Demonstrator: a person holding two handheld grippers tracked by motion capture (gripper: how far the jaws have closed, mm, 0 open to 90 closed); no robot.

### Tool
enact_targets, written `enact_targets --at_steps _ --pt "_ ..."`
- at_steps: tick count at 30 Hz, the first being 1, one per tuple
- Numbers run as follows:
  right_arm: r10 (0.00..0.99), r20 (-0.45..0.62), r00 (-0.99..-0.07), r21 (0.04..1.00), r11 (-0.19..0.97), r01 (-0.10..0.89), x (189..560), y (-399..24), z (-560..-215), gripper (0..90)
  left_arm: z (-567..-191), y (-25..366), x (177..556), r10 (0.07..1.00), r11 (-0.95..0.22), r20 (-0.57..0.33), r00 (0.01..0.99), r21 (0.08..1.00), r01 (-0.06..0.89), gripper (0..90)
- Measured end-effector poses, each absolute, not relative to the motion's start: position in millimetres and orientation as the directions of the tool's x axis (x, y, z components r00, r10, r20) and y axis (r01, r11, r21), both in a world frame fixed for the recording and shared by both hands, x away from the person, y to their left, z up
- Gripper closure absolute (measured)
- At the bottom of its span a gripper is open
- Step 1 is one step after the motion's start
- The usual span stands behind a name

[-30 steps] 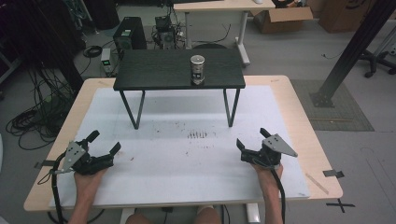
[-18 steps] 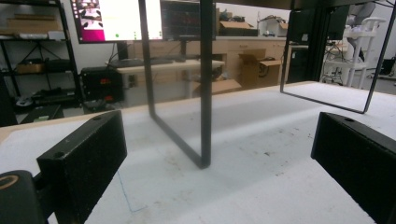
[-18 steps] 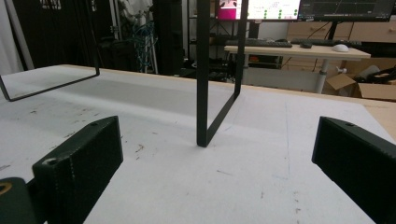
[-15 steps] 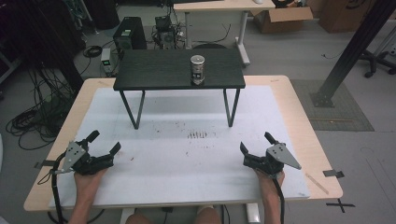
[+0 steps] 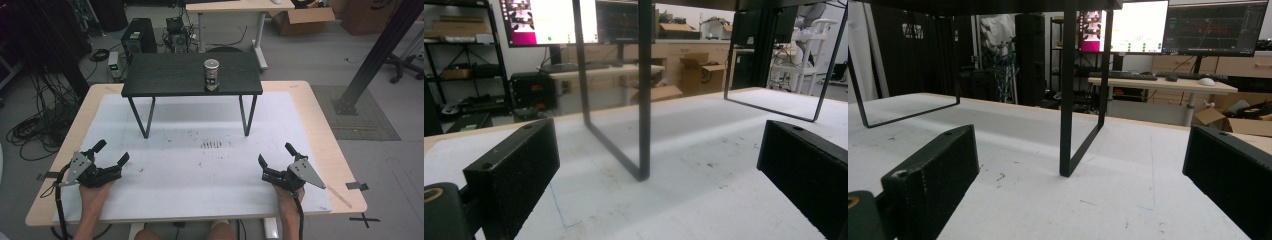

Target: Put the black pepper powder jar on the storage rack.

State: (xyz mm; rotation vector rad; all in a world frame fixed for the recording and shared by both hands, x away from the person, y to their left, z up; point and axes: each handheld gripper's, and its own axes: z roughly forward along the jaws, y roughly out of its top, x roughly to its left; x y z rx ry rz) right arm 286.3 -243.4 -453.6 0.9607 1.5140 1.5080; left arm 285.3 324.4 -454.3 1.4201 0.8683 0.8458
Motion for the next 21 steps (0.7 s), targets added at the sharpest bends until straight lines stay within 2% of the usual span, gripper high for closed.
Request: enact_targets --at_steps 21 --pt "0.911 -0.011 -0.412 1.000 0.006 -0.014 286.1 -244.1 -453.9 1.2 -454.3 324.3 285.2 0.891 -0.012 -0.001 0.454 1.000 0.025 3.8"
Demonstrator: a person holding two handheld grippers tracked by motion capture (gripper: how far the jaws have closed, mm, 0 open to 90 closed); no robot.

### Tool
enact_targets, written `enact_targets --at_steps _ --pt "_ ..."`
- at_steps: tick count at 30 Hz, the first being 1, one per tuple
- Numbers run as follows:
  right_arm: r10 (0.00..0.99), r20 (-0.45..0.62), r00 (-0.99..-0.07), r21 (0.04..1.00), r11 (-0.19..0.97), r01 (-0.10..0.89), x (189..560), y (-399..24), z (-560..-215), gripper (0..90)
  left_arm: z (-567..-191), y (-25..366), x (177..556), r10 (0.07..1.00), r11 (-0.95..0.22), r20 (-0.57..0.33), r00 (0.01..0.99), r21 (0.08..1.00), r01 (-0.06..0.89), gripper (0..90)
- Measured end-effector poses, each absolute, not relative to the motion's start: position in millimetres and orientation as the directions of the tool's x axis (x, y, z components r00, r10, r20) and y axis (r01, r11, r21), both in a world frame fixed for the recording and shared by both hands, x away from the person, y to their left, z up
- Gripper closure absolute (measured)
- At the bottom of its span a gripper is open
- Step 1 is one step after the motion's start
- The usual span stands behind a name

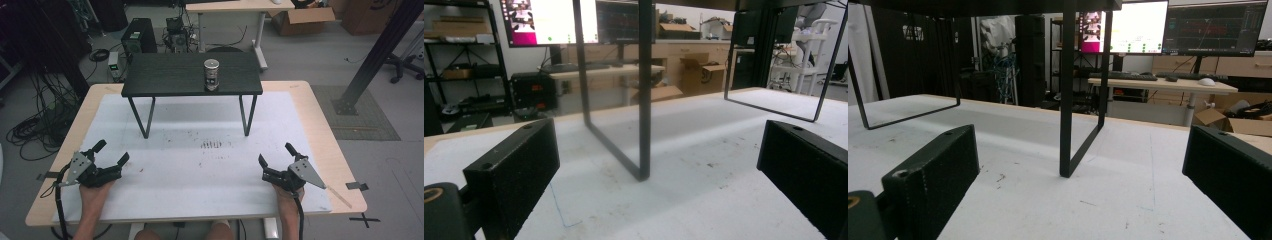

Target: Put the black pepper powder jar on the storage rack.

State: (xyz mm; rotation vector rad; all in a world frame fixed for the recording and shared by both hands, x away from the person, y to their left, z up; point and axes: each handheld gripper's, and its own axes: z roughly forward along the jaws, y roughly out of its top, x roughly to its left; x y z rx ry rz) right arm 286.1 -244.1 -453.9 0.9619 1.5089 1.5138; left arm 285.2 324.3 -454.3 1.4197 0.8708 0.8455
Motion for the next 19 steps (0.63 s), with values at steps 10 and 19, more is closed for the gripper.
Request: enact_targets --at_steps 10,19 --pt "0.911 -0.010 -0.412 1.000 0.005 -0.013 286.1 -244.3 -453.9 1.3 -454.4 324.3 285.2 0.891 -0.011 -0.001 0.454 1.000 0.025 3.8" --pt "0.911 -0.014 -0.412 1.000 0.006 -0.020 285.4 -244.0 -454.0 1.1 -454.3 324.4 285.3 0.891 -0.012 0.000 0.454 1.000 0.024 3.8"
